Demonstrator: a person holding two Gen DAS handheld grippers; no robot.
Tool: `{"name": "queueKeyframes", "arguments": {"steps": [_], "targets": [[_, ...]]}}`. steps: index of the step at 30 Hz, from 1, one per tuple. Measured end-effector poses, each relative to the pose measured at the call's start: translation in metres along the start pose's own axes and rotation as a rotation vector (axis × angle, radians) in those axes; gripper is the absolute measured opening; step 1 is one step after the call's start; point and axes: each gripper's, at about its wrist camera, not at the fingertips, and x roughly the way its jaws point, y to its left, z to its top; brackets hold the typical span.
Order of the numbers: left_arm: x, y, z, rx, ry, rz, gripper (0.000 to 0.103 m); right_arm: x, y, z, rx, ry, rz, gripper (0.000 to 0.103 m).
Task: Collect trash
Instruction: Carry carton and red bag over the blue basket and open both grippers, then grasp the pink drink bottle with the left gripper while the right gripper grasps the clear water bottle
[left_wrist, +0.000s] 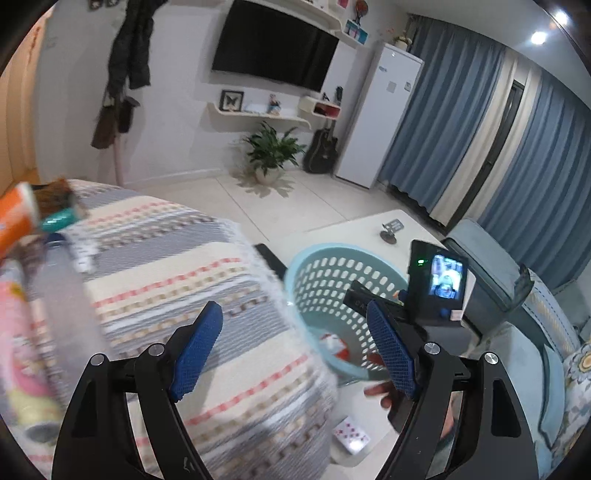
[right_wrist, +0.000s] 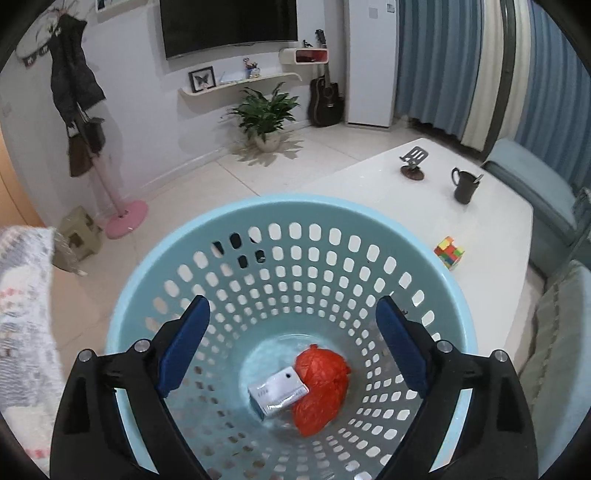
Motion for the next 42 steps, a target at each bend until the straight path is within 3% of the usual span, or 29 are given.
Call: {"name": "queueKeyframes", "arguments": {"steps": [9,17,23,28,30,34,39,42], "targets": [[-0.071,0.065,-0.033,-0.097,-0.052,0.096,0.079,0.005,0.034,-0.004,-0.082,-0.015,-0.078,0.088],[-0.119,0.133,-0.056,-0.243,-0.09,0.2,0.079,-0.013,0.042,-0.024,-0.048,0.024,-0.032,0.088],[-0.129,0.164,-0.058,-0.289,-0.087,0.256,0.079,-0.013,0.054,-0.023,-0.093,0.046,-0.054,0.088],[-0.127,0.172,-0.047,-0.295,-0.083,0.271,0.079,-0.057,0.053,-0.008,-0.094,-0.082,-0.081,0.088],[-0.124,0.173,-0.04,-0.298,-0.083,0.275,0.079,-0.082,0.057,0.001,-0.106,-0.129,-0.036,0.088],[-0.107,0.176,-0.022,-0.324,-0.061,0.287,0.079,-0.135,0.08,0.018,-0.164,-0.186,0.143,0.088],[-0.08,0.182,-0.009,-0.352,0.014,0.311,0.079,-0.172,0.133,0.014,-0.302,-0.137,0.409,0.089],[-0.067,0.186,-0.007,-0.374,0.044,0.313,0.079,-0.186,0.162,0.002,-0.374,-0.129,0.479,0.088]]}}
